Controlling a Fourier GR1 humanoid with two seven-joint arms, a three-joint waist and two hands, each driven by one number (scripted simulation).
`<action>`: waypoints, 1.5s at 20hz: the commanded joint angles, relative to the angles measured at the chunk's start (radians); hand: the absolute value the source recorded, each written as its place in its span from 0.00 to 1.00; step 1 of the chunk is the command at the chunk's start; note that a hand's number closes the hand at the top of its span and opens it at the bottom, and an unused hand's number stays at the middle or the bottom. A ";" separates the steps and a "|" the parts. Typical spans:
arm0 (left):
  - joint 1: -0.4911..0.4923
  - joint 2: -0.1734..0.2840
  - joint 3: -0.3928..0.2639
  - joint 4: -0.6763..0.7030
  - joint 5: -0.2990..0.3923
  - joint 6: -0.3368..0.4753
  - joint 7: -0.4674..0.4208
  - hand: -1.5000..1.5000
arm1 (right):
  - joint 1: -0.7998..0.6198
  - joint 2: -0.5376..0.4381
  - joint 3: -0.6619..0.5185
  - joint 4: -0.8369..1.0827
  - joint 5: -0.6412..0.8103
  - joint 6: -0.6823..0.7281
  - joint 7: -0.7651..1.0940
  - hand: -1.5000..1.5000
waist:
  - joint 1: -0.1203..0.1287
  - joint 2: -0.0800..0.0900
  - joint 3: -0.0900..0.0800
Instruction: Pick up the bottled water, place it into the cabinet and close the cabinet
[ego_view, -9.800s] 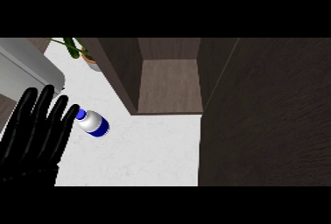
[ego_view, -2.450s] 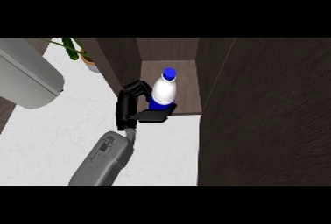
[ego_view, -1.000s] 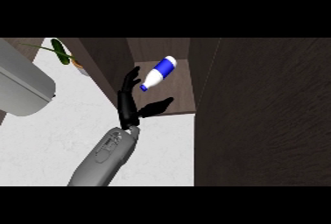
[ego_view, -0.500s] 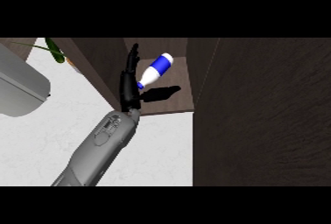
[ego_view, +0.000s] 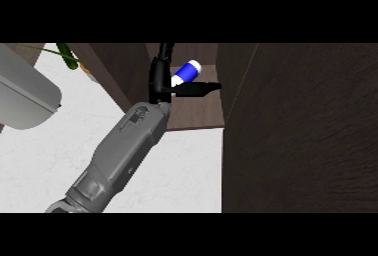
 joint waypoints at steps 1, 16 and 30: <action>-0.029 -0.012 -0.019 0.030 0.063 0.003 -0.054 0.00 | 0.033 0.034 0.002 -0.168 -0.006 -0.073 0.076 0.00 | 0.020 -0.007 0.001; 0.343 -0.013 -0.234 -0.329 0.131 -0.052 -0.110 0.00 | 0.012 0.054 -0.027 -0.178 -0.039 -0.096 0.133 0.00 | 0.066 -0.018 0.001; 0.751 0.101 -0.425 -0.767 0.095 -0.115 -0.072 1.00 | -0.001 0.047 -0.001 -0.171 0.021 -0.027 0.157 1.00 | 0.068 -0.017 0.002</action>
